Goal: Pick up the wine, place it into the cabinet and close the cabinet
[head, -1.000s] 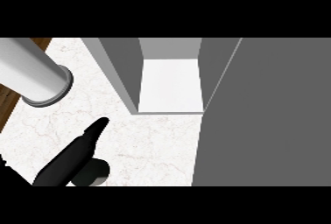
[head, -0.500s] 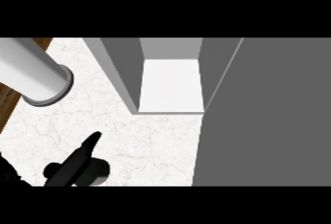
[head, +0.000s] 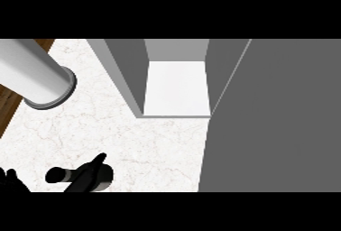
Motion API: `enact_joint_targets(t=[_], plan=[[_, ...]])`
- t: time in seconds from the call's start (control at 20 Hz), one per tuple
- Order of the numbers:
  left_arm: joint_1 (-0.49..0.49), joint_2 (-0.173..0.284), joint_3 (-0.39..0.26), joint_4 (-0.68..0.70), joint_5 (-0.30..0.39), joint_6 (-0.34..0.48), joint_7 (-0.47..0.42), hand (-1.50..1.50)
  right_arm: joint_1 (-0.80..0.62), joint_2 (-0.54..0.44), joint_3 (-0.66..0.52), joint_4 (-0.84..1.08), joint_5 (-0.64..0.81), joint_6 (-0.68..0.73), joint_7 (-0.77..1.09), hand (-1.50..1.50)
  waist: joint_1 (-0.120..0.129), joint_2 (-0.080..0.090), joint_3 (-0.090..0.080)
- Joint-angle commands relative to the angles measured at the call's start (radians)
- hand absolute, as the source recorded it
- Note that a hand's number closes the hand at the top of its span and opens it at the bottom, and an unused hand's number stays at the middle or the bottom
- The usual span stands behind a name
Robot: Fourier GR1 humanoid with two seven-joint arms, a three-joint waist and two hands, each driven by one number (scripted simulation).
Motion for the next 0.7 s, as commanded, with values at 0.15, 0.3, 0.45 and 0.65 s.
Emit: enact_joint_targets(t=[0.15, 0.3, 0.45, 0.65], plan=[[0.084, 0.060, -0.113, 0.095, 0.121, 0.281, -0.105, -1.50, 0.054, 0.040, 0.009, -0.057, -0.081, 0.028, -0.013, -1.50, 0.002, -0.001, 0.000], [0.075, 0.076, -0.091, 0.132, 0.208, 0.284, -0.147, -1.50, 0.065, 0.037, -0.002, -0.090, -0.101, 0.019, 0.024, -1.50, 0.006, -0.005, -0.002], [0.089, 0.116, -0.075, 0.106, 0.281, 0.286, -0.153, -1.50, 0.067, 0.043, 0.008, -0.092, -0.108, 0.025, 0.037, -1.50, 0.008, -0.006, -0.002], [0.072, 0.109, -0.090, 0.132, 0.338, 0.288, -0.230, -1.50, 0.062, 0.045, -0.006, -0.066, -0.089, 0.041, 0.013, -1.50, 0.013, -0.005, -0.002]])
